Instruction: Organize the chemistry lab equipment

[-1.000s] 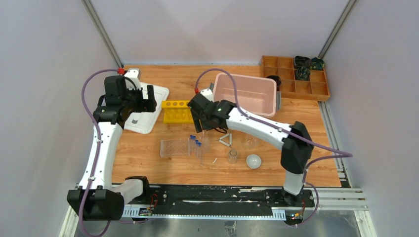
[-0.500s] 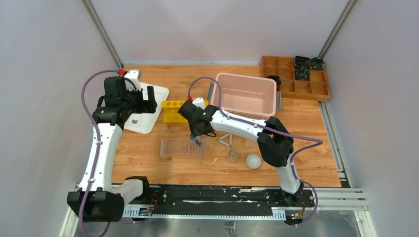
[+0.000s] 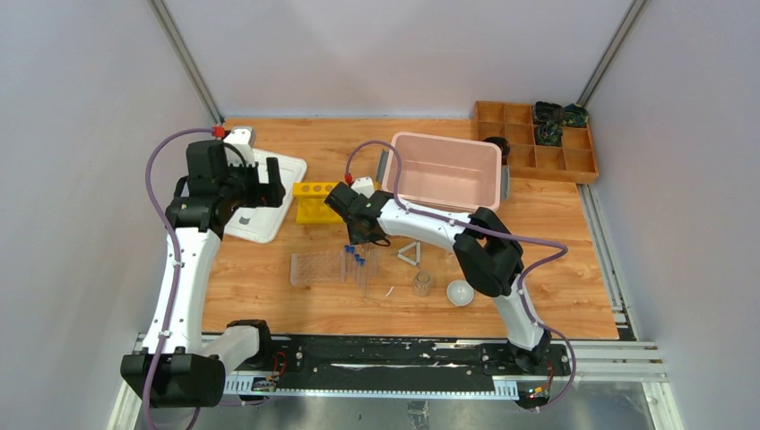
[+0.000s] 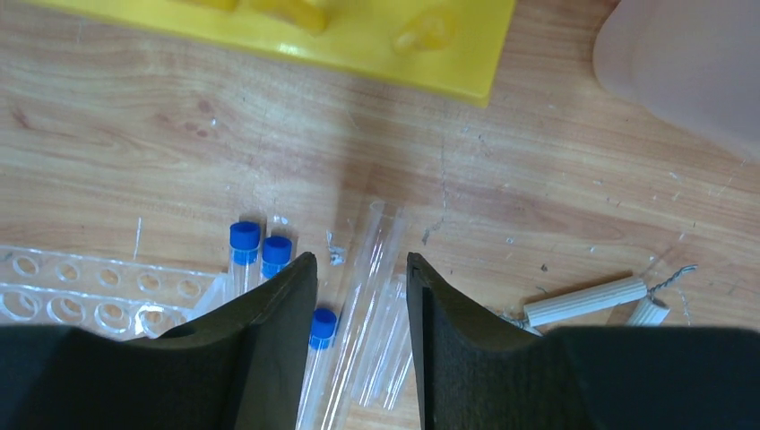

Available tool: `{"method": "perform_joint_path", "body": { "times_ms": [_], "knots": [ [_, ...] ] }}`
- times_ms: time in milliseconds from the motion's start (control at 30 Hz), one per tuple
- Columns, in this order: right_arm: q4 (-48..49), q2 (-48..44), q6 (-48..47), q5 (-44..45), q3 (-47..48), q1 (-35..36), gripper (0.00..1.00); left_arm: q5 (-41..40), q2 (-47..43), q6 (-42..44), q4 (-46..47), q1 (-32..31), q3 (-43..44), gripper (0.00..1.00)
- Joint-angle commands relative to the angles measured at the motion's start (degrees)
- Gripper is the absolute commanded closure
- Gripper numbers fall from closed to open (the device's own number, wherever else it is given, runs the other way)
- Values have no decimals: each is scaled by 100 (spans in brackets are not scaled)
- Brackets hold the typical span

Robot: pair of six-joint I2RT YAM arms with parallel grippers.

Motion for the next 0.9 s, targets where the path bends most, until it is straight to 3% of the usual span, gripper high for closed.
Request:
{"method": "perform_joint_path", "body": {
  "times_ms": [0, 467, 867],
  "knots": [
    [165, 172, 130, 123, -35, -143, 55, 147, -132, 21, -27, 31, 54, 0],
    [361, 348, 215, 162, -202, -147, 59, 357, -147, -73, -21, 33, 63, 0],
    [474, 335, 349, 111, -249, -130, 82, 503, -262, -77, -25, 28, 71, 0]
  ]
}}
